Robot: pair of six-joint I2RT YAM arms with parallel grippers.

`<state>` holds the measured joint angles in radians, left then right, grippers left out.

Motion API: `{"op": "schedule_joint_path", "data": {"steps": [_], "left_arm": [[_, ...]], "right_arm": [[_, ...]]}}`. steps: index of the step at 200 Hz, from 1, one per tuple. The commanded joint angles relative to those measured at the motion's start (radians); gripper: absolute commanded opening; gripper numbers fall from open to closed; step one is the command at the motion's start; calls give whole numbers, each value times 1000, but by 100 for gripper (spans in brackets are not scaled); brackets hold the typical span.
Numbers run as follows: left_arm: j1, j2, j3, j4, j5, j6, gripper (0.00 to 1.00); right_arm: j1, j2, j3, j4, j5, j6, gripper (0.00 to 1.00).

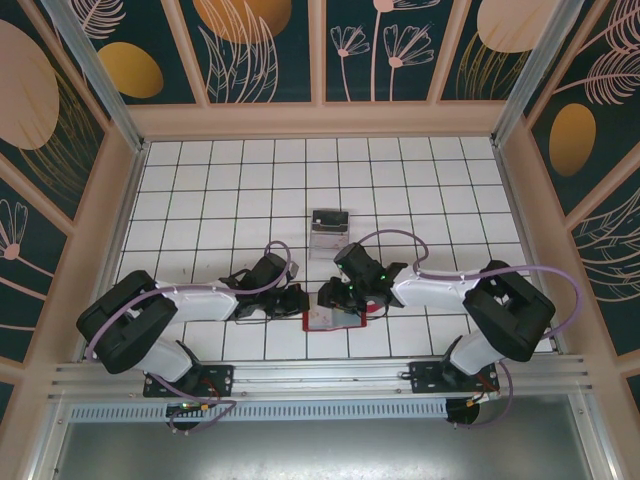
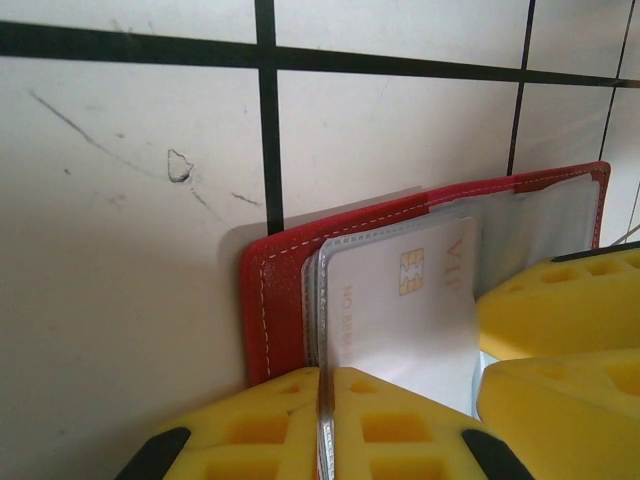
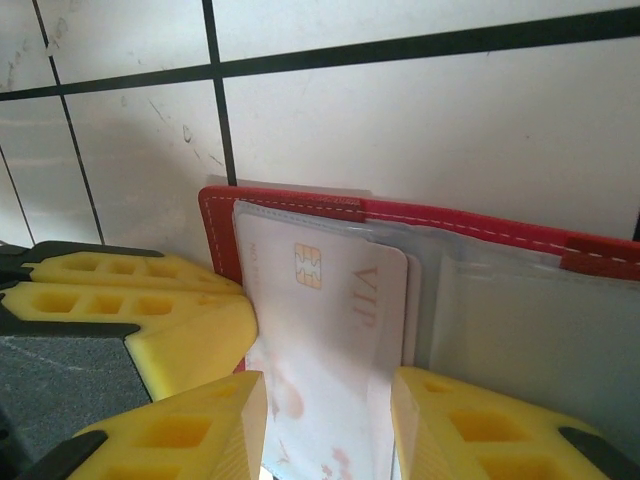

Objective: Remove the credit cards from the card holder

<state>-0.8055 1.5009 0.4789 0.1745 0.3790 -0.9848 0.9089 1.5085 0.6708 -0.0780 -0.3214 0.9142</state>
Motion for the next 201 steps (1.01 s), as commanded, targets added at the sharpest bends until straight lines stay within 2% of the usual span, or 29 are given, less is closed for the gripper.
{"op": "schedule_joint_path", "data": {"steps": [1,83,201], "left_arm": [[-15,80,-54,-199,-72,30,11],[-15,88,-51,-199,-69,34,11],[-14,92,-40,-208,-68,38,11]], "right_arm": [[1,16,23,-38,19,-22,39],[1,-38,25,-58,40,-12,39],[4,0,17,-52,22,-25,39]]}}
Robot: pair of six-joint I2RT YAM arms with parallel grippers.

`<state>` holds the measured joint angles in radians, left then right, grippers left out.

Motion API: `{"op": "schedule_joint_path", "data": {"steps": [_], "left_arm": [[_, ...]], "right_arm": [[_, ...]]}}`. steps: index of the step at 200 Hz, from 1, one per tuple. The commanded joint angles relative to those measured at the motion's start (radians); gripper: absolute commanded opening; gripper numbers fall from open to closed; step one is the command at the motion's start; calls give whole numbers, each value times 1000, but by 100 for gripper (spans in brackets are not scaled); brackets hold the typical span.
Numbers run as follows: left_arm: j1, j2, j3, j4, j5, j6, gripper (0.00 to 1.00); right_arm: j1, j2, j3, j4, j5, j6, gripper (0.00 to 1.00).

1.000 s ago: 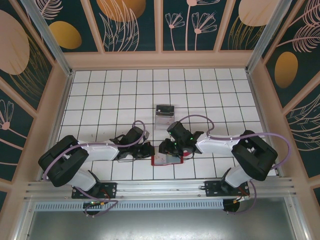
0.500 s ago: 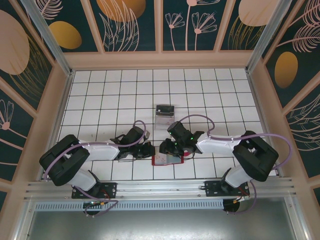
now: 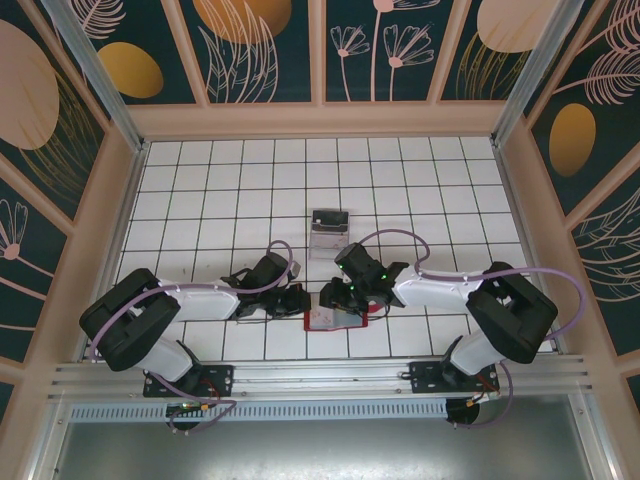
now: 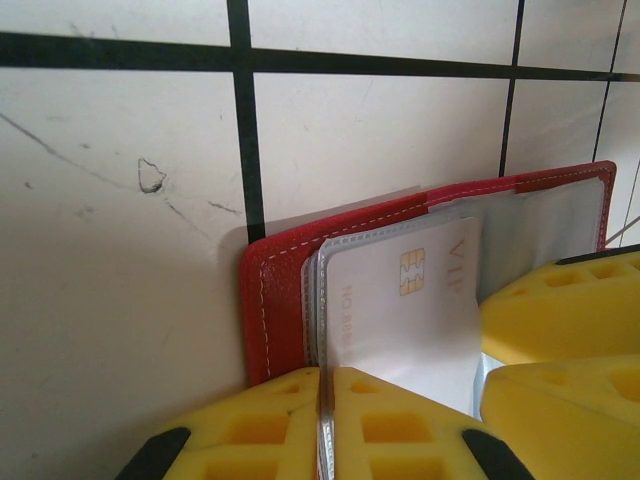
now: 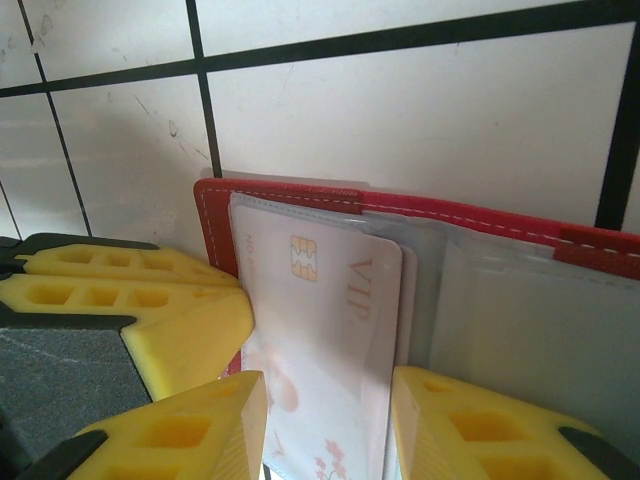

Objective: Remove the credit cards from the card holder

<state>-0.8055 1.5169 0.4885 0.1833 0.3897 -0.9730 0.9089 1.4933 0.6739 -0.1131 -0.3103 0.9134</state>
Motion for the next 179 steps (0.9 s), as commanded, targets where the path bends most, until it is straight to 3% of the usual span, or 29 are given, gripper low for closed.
{"op": "schedule_joint_path", "data": {"steps": [1,74,179], "left_arm": [[-15,76,-50,-218,-79,26,11],[-15,81,-44,-217,-76,29,11],[-15,74,-49,-212,-75,23,11]], "right_arm": [[4,16,14,-17,11,-24,39],[13,64,17,26,-25,-34,38],[1,-19,-130,456,-170,95,38]]}}
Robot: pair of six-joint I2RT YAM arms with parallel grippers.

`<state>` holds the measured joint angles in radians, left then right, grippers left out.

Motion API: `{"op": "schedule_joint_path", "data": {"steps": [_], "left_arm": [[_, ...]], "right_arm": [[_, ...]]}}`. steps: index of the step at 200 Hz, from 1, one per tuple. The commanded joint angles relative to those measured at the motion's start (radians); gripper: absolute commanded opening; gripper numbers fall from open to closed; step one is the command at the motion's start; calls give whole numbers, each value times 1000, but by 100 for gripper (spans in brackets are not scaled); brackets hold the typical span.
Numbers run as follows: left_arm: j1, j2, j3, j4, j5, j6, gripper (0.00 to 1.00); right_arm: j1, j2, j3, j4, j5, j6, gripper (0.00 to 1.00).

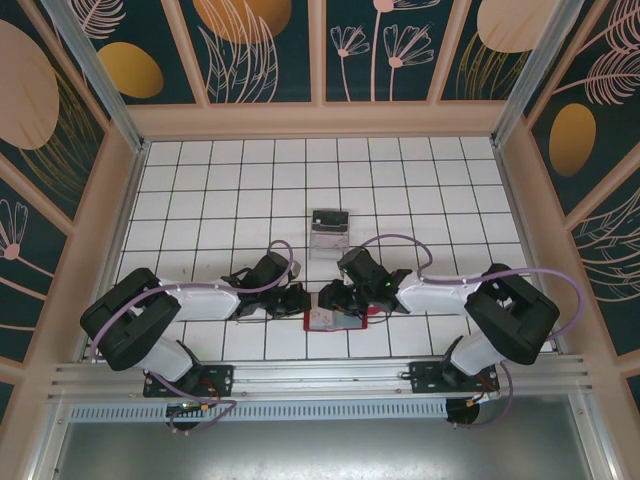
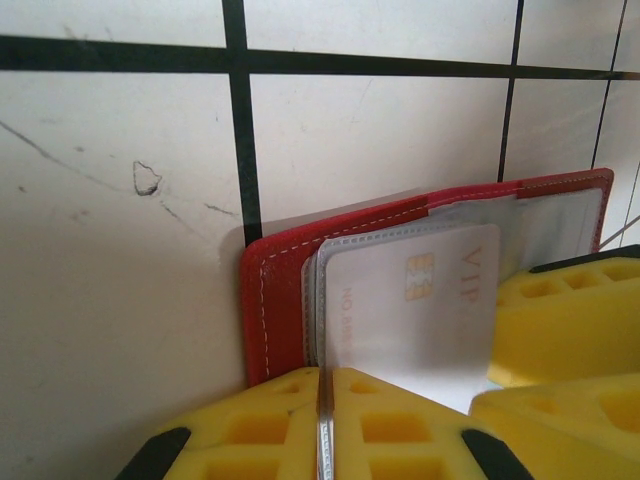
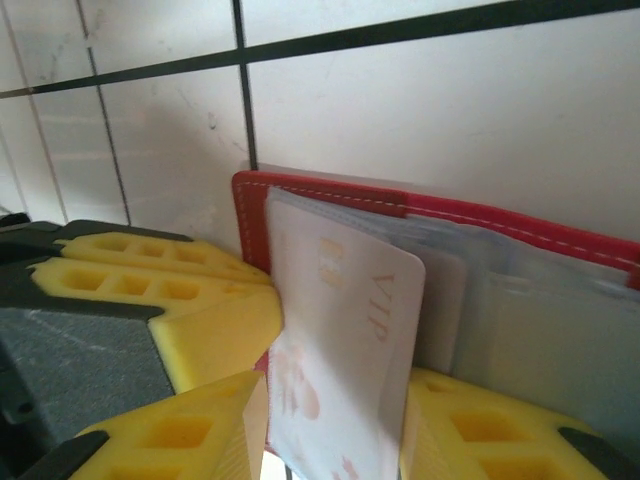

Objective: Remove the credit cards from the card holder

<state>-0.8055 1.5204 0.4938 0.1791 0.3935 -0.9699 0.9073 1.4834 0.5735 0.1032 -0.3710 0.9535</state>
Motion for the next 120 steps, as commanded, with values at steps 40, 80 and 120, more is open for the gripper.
{"op": "schedule_joint_path", "data": {"steps": [40,80,120], "left_arm": [[-15,70,-57,-209,-79,21,11],[-14,77,-60,-226,-95,28,11],[-14,78,-60,-224,-93,25,11]], "right_arm": [[1,47,-39,319,-137,78,38],[-11,-27,-82,345,-134,93,36],[-46,-111,-154,443,-151,145,33]]}}
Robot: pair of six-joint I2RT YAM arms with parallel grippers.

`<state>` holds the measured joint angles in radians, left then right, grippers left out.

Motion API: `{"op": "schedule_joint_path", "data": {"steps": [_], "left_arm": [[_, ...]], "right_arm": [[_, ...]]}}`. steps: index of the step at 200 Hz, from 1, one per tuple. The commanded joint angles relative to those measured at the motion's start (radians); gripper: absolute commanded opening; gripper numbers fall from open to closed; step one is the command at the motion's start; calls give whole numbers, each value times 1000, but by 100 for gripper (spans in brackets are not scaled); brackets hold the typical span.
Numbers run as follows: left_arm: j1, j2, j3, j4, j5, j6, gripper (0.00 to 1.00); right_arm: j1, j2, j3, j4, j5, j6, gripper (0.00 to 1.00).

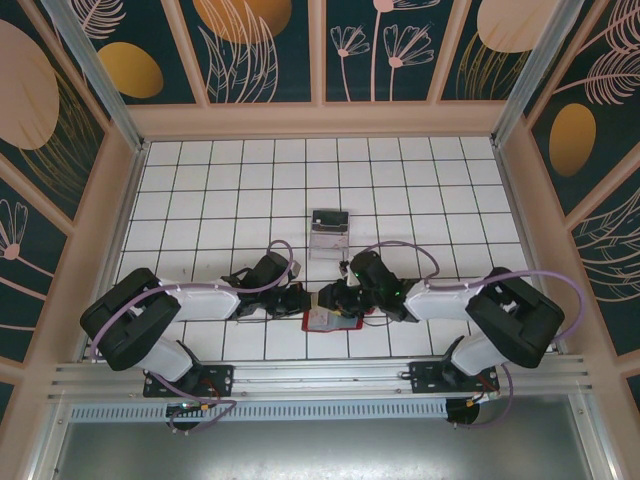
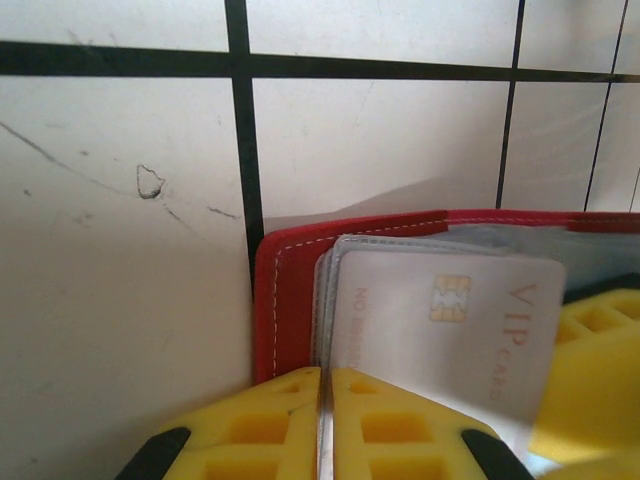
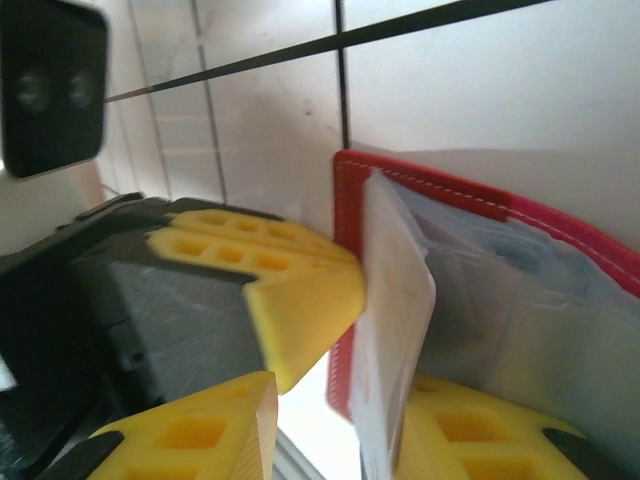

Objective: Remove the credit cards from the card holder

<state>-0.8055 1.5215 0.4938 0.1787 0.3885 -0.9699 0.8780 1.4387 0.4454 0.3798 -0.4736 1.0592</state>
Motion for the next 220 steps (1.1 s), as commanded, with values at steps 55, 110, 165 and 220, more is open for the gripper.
{"op": "schedule_joint_path", "data": {"steps": [55,110,165,220], "left_arm": [[-14,77,-52,-229,-86,26,11],[-14,78,-44,-234,-85,28,11],[-14,77,-49,-231,-83,26,11],[-15,77,-47,-231,-83,28,11]], "right_arm": [[-31,-116,-39,104,-30,21,25],[-33,-64,-5,-2,5,-14,17],[-29,-84,40,-236,102,-66,22],[-28,-97,42,-303,126,-65,21]]}}
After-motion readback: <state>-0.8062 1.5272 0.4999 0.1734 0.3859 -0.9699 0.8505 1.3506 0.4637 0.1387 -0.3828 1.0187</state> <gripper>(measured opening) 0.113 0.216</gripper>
